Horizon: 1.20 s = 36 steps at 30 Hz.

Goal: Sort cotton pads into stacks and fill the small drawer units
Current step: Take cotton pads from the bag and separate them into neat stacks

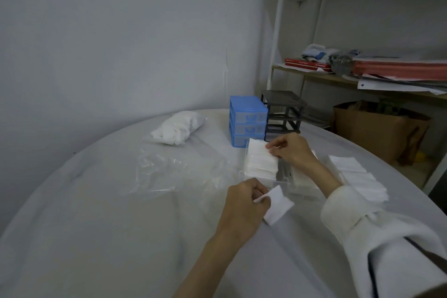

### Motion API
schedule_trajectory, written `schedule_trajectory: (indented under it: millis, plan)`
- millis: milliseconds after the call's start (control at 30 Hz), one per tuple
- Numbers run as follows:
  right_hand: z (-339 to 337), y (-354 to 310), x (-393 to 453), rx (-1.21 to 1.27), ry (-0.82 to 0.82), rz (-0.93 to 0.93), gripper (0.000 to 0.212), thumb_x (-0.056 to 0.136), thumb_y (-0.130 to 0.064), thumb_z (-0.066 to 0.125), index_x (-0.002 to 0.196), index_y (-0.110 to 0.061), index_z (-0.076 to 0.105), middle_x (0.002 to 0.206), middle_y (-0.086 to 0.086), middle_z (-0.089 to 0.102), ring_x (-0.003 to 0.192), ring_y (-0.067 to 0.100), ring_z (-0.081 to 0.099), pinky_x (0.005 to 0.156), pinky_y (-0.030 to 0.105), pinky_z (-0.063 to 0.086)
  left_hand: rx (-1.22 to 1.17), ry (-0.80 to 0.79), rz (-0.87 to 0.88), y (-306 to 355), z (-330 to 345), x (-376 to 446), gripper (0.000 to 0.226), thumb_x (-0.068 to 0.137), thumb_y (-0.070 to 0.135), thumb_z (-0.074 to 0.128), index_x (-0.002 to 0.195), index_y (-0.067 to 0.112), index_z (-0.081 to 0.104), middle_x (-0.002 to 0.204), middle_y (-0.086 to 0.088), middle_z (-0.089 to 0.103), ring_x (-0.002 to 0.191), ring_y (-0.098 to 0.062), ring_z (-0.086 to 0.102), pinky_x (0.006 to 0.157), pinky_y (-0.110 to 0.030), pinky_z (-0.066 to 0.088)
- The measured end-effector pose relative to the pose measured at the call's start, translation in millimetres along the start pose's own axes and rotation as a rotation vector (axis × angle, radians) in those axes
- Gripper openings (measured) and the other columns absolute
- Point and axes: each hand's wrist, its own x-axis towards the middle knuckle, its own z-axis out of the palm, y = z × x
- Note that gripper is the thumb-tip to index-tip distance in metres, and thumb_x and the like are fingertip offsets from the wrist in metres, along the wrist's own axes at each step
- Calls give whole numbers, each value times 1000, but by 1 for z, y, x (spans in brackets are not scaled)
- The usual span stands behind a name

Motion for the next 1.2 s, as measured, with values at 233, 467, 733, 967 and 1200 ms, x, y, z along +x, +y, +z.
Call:
schedule_trajectory:
  millis: [233, 467, 733, 967, 1200]
  plan:
    - [2, -14, -10, -197, -70, -313, 36, 99, -18, 43, 134, -12, 49, 144, 4, 40, 131, 19, 39, 107, 29, 30, -64, 62, -29, 5, -3, -2, 28, 84, 3, 60, 66, 23, 52, 68, 2, 57, 56, -4, 50, 49, -9, 40]
    - [26, -14, -18, -448, -477, -211, 51, 104, -31, 16, 150, -15, 1, 158, -3, -4, 144, 8, -3, 115, 29, -2, -76, 134, -57, 4, -6, -3, 18, 83, 2, 59, 72, 15, 56, 65, 5, 54, 54, -5, 48, 47, -9, 38]
    - [29, -13, -21, -491, -471, -208, 51, 104, -30, 16, 149, -14, -1, 158, -1, -4, 145, 10, -2, 116, 31, -2, -78, 125, -108, 2, -6, -3, 25, 83, 1, 58, 68, 21, 54, 65, 6, 53, 56, -5, 49, 47, -7, 37]
    - [19, -12, -29, -191, -328, -249, 49, 102, -35, 26, 149, -20, 19, 157, -3, 15, 144, 10, 12, 119, 35, 6, -64, 124, -60, 1, -2, -4, 8, 85, 5, 59, 81, 11, 60, 70, 4, 55, 62, -7, 50, 50, -6, 38]
    - [-11, -20, -45, -34, -205, -320, 20, 95, -20, 51, 110, -16, 65, 113, 0, 65, 103, 13, 58, 92, 26, 44, -199, 197, 14, 5, 3, -5, 10, 86, 5, 60, 80, 11, 67, 75, -6, 68, 66, -14, 58, 57, -18, 44]
